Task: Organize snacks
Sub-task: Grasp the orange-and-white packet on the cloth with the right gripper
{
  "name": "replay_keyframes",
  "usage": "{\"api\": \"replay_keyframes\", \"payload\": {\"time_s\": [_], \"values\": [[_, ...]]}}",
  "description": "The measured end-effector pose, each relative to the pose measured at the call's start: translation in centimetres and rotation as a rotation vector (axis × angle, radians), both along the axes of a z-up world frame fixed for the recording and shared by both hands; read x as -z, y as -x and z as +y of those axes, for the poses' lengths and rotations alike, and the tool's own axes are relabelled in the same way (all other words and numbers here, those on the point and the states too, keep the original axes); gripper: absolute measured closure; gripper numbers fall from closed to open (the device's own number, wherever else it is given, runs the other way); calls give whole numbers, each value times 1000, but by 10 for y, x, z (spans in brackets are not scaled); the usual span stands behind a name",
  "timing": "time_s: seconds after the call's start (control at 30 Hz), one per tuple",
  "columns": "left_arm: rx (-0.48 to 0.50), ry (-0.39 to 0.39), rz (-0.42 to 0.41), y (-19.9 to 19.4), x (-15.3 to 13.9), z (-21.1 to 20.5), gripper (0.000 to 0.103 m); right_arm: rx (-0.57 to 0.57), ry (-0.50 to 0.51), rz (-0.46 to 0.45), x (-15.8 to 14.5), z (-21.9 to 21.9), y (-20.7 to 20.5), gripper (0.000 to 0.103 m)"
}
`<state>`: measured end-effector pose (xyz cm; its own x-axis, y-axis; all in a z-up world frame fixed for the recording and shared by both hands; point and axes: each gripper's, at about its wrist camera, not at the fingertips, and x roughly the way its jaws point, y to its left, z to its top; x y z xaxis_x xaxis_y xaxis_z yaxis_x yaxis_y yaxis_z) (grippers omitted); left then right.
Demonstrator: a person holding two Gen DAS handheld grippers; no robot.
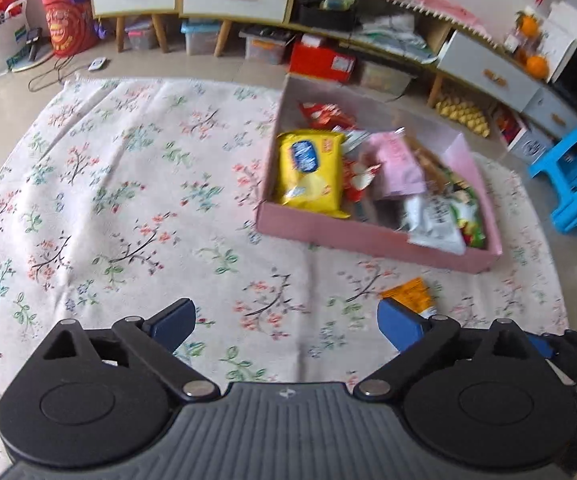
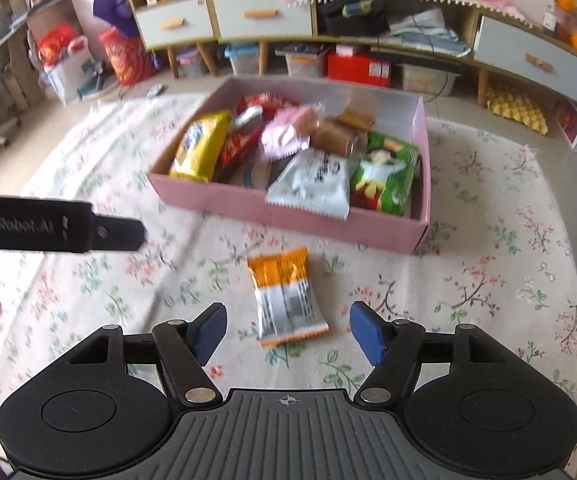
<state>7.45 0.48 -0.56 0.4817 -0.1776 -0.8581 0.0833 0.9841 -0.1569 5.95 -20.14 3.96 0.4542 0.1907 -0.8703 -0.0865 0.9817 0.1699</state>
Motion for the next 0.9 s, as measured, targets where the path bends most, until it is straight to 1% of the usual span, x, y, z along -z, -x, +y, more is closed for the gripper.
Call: {"api": "replay_keyframes", "payload": {"time_s": [0.07,0.1,0.13,0.17,0.23,0.37,0.5,0.67,0.73,0.9], "values": [[-18,22,27,-3,3,5,3,34,-48,25,6,-7,-5,32],[-24,38,39,-5,4,8,3,50,-69,33,8,-10,-7,30],[-27,52,49,-7,4,9,3,68,-80,36,10,-12,-9,25],[-31,63,53,-6,4,10,3,78,-78,34,10,-13,-11,22],[-29,70,49,-5,3,11,2,86,-60,31,13,-14,-13,21],[-19,53,44,-6,2,9,1,96,-40,48,20,-15,-16,21],[-22,89,64,-8,4,12,1,89,-60,49,20,-14,-17,21],[-24,75,63,-7,4,12,1,55,-50,54,22,-4,-18,21],[-24,79,69,-7,5,13,1,61,-39,61,25,-4,-20,21],[-42,81,73,-9,5,18,1,78,-60,71,29,-8,-23,21]]}}
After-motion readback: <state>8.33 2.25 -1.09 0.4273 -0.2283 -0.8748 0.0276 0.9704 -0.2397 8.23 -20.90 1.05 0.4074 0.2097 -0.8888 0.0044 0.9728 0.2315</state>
